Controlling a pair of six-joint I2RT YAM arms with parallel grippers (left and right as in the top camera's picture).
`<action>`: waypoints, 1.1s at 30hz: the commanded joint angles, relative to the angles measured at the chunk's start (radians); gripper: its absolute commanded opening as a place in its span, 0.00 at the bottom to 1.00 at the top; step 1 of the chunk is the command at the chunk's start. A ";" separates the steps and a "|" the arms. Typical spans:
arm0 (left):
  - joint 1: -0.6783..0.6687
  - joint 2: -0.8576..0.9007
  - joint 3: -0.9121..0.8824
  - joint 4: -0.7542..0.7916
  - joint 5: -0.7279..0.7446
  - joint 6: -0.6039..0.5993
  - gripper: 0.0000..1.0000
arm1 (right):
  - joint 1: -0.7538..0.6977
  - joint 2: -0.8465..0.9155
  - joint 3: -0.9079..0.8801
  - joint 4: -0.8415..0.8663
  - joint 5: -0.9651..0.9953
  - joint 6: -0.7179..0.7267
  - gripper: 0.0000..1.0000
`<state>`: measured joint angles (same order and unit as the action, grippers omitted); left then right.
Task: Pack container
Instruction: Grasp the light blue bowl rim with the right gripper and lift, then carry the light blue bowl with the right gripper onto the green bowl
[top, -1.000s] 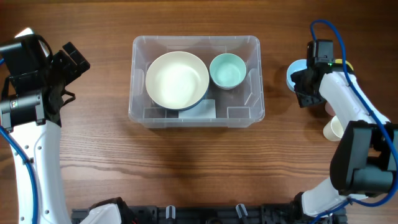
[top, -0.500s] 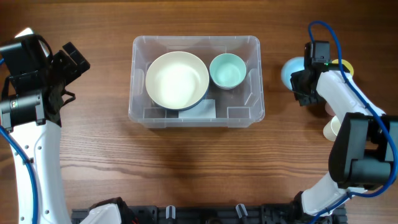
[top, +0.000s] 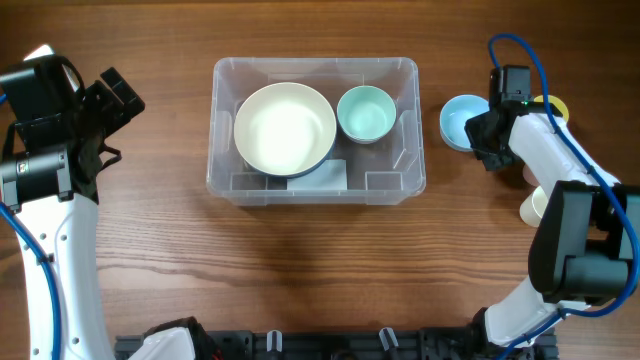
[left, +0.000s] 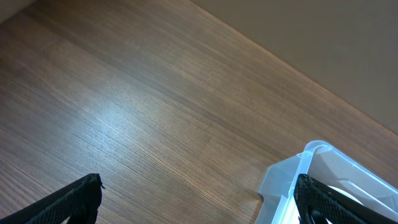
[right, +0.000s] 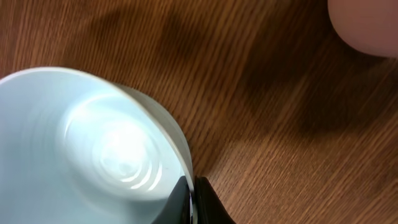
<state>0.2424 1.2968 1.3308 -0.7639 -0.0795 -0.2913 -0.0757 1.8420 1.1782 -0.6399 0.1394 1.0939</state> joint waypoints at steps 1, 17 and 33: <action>0.005 -0.005 0.011 -0.001 0.011 -0.009 1.00 | -0.003 -0.036 0.014 0.018 0.024 -0.132 0.04; 0.005 -0.005 0.011 -0.001 0.011 -0.009 1.00 | 0.105 -0.470 0.030 0.146 -0.039 -0.753 0.04; 0.005 -0.005 0.011 -0.001 0.011 -0.009 1.00 | 0.374 -0.402 0.030 0.211 -0.025 -0.935 0.04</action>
<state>0.2424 1.2968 1.3308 -0.7639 -0.0795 -0.2913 0.2813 1.3590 1.1896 -0.4427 0.1123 0.1837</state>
